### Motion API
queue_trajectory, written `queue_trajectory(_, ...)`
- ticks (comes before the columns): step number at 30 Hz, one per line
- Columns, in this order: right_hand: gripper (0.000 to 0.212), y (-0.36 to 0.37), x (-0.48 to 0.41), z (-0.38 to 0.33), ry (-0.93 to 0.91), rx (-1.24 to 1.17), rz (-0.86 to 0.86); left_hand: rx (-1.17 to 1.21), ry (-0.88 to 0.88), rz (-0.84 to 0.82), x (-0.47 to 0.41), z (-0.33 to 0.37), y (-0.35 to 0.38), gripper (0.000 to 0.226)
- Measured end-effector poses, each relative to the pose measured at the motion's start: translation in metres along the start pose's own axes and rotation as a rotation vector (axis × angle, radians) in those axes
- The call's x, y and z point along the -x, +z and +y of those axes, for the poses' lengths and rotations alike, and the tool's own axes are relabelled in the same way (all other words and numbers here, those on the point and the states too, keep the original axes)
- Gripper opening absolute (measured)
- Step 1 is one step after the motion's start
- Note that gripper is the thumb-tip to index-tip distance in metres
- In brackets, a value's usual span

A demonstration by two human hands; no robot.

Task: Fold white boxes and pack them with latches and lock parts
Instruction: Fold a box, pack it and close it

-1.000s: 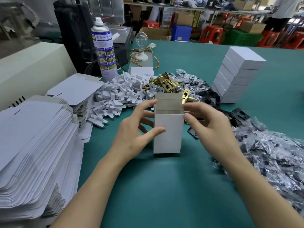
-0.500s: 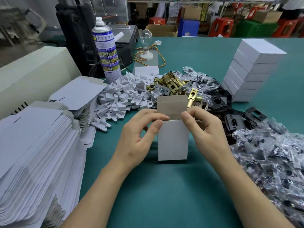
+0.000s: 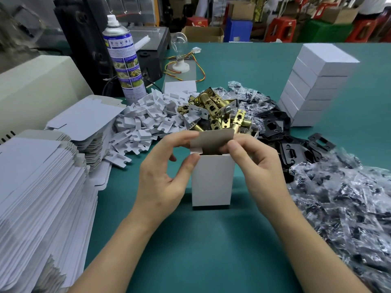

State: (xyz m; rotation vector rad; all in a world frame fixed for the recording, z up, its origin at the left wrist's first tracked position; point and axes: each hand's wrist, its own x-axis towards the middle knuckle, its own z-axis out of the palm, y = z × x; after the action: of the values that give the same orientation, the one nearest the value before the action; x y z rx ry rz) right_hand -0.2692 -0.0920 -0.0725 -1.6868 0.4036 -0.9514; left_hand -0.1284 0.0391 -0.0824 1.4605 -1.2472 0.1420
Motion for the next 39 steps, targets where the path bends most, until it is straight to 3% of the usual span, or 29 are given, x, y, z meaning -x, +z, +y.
queue_trajectory(2, 0.004, 0.0, 0.001, 0.0, 0.005, -0.052, 0.028, 0.001, 0.008, 0.015, 0.002, -0.002, 0.001, 0.052)
queue_trajectory(4, 0.013, 0.001, 0.002, 0.0, 0.007, -0.133, 0.062, -0.019, 0.025, -0.001, 0.002, -0.004, 0.0, 0.052)
queue_trajectory(6, 0.021, 0.0, 0.003, -0.001, 0.027, -0.187, 0.059, -0.042, 0.041, -0.023, 0.001, -0.005, -0.001, 0.043)
queue_trajectory(9, 0.014, 0.002, 0.003, -0.005, 0.039, -0.144, 0.014, -0.002, 0.053, -0.029, 0.0, -0.005, -0.002, 0.03)
queue_trajectory(12, 0.027, 0.004, 0.005, -0.009, 0.048, -0.147, -0.001, 0.013, 0.077, -0.055, -0.002, -0.004, -0.002, 0.022)
queue_trajectory(15, 0.017, 0.004, 0.006, -0.009, 0.056, -0.088, -0.014, 0.024, 0.063, -0.075, -0.001, -0.005, -0.002, 0.008)
queue_trajectory(18, 0.005, 0.001, 0.006, -0.007, 0.05, -0.046, -0.034, 0.057, 0.012, -0.08, -0.001, -0.001, -0.003, 0.012)
queue_trajectory(25, 0.019, -0.001, 0.009, -0.012, -0.037, 0.13, -0.073, 0.128, -0.061, -0.047, -0.003, 0.007, -0.003, 0.014)
queue_trajectory(39, 0.017, -0.001, 0.012, -0.012, -0.052, 0.145, -0.063, 0.184, -0.086, -0.089, -0.001, 0.008, -0.002, 0.024)
